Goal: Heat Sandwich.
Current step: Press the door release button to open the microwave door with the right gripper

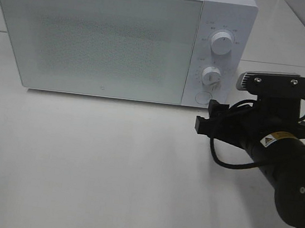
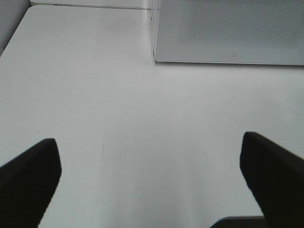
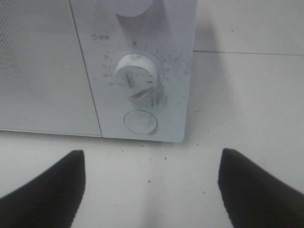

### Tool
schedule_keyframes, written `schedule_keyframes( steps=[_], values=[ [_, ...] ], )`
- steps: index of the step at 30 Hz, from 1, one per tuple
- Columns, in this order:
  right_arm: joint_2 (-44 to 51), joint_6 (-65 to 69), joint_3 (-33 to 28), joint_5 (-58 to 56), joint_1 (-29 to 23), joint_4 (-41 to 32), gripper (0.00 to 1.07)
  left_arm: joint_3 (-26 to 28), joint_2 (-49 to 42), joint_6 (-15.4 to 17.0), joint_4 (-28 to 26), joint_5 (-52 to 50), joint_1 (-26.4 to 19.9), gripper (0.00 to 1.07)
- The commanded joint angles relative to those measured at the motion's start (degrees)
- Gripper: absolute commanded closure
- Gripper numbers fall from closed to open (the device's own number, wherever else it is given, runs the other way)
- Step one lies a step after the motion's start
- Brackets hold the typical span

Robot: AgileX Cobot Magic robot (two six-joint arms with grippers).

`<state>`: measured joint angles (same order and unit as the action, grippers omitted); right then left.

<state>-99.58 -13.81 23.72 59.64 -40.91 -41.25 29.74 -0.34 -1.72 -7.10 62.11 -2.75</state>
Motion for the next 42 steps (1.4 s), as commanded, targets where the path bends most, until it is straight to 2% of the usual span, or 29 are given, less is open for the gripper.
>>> schedule_keyframes(
  steps=[1,6,18,23,27,31,32,34,36,37,40,41,42],
  values=[
    [-1.60,-0.74,1.95,0.52,-2.12,-2.01,0.32,-0.23,-0.80,0.06,-0.17,-0.80,0.06,0.09],
    [-2.86,-0.74,2.98,0.52,-3.90,-2.23,0.32,-0.23,-0.80,0.06,-0.17,-0.80,0.06,0.09],
    [-2.86,0.40,2.98,-0.11,-3.90,-2.23,0.32,-0.23,-0.80,0.06,-0.17,-0.80,0.06,0.09],
    [-2.86,5.16,2.98,-0.11,-3.90,-2.23,0.32,-0.23,-0.80,0.06,-0.17,-0.80,0.06,0.09],
    [-2.86,15.18,2.98,-0.11,-3.90,-2.23,0.32,-0.23,-0.80,0.06,-0.17,-0.80,0.06,0.09],
    [-2.86,33.23,2.98,-0.06,-3.90,-2.23,0.32,-0.23,-0.80,0.06,-0.17,-0.80,0.06,0.09],
    [-2.86,33.23,2.98,-0.06,-3.90,-2.23,0.32,-0.23,-0.80,0.06,-0.17,-0.80,0.06,0.09],
    [-2.86,47.10,2.98,0.23,-3.90,-2.06,0.32,-0.23,-0.80,0.06,-0.17,-0.80,0.06,0.09],
    [-2.86,50.65,2.98,0.17,-3.90,-2.06,0.32,-0.23,-0.80,0.06,-0.17,-0.80,0.06,0.09],
    [-2.86,59.53,2.98,0.23,-3.90,-2.06,0.32,-0.23,-0.80,0.06,-0.17,-0.80,0.06,0.09],
    [-2.86,71.28,2.98,0.17,-3.90,-2.06,0.32,-0.23,-0.80,0.06,-0.17,-0.80,0.06,0.09],
    [-2.86,71.28,2.98,0.17,-3.90,-2.06,0.32,-0.23,-0.80,0.06,-0.17,-0.80,0.06,0.09],
    [-2.86,77.86,2.98,0.23,-3.90,-2.06,0.32,-0.23,-0.80,0.06,-0.17,-0.80,0.06,0.09]
  ],
)
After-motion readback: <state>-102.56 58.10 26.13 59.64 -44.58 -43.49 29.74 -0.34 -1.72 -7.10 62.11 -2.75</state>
